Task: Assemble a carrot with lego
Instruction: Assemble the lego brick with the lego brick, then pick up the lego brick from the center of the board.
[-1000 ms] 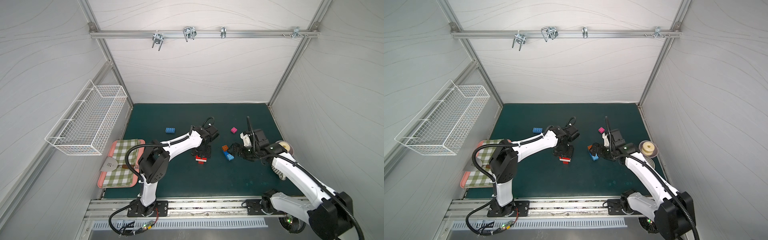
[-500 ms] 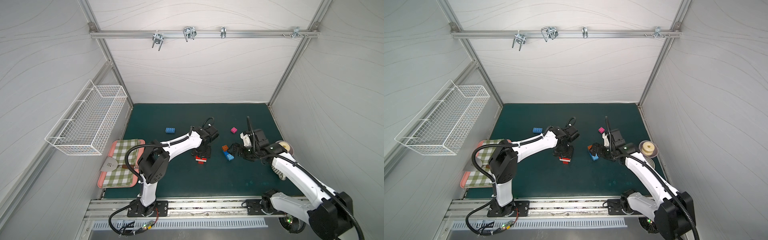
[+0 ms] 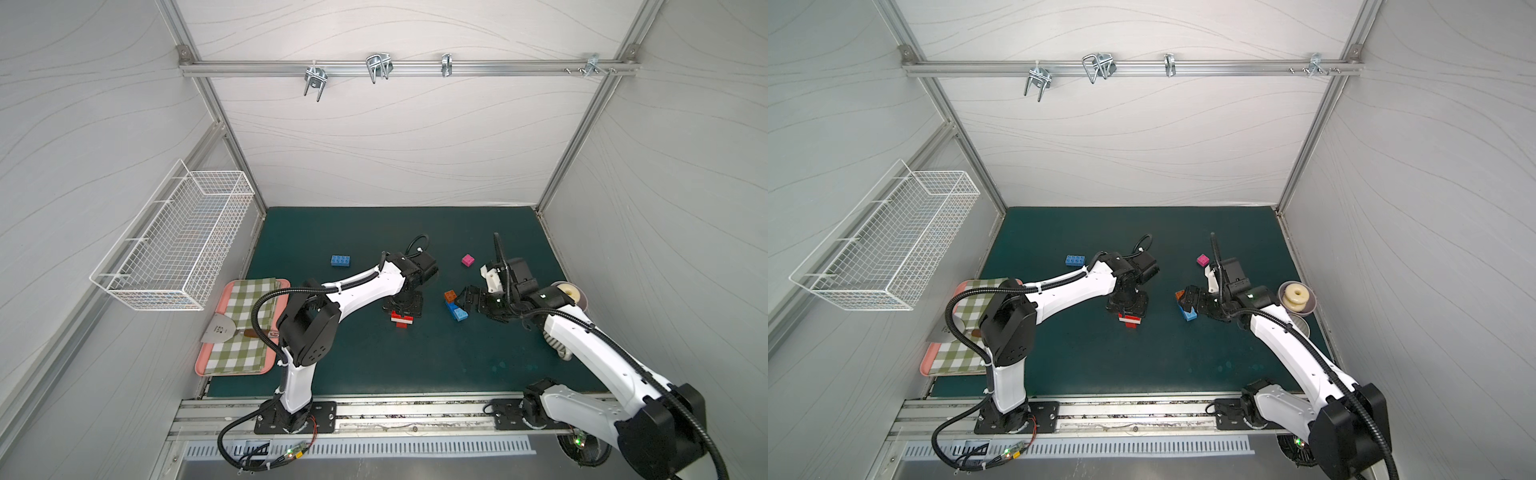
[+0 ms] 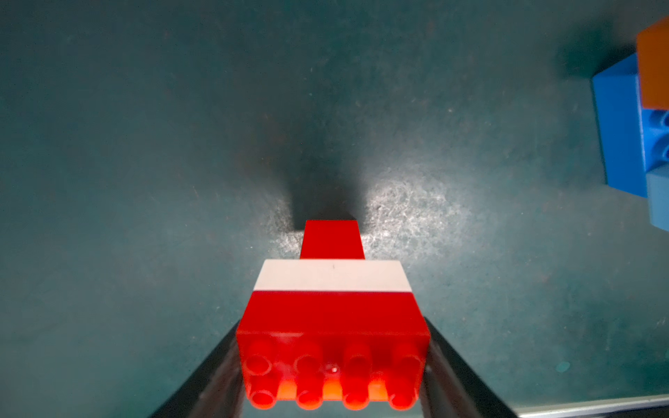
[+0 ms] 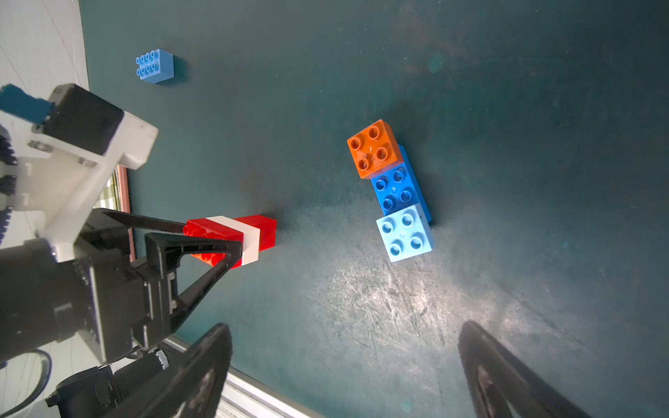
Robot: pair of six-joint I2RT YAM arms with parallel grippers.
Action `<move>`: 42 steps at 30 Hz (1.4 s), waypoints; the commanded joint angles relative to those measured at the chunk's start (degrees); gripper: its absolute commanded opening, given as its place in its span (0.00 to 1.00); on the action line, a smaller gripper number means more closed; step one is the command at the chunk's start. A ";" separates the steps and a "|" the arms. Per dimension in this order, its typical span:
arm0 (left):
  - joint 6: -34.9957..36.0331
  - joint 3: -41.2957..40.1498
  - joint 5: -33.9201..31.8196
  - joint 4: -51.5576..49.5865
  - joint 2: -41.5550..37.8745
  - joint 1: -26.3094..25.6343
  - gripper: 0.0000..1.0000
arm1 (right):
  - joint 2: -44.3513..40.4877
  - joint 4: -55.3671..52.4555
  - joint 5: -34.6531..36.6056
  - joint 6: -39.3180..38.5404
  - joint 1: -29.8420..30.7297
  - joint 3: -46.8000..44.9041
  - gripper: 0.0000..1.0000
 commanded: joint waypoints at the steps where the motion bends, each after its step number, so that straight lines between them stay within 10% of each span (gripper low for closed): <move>1: -0.70 -1.16 -1.19 -1.03 1.94 -0.19 0.72 | -0.16 -1.37 0.71 -0.53 -0.39 1.33 0.99; 19: 1.22 6.35 -4.69 -3.46 -4.15 1.43 0.99 | 0.11 -1.48 0.81 -0.92 -0.36 1.82 0.99; 42: 20.77 20.57 -4.66 -2.85 7.83 32.16 0.89 | 2.29 -0.79 -1.09 -1.05 -0.53 3.29 0.99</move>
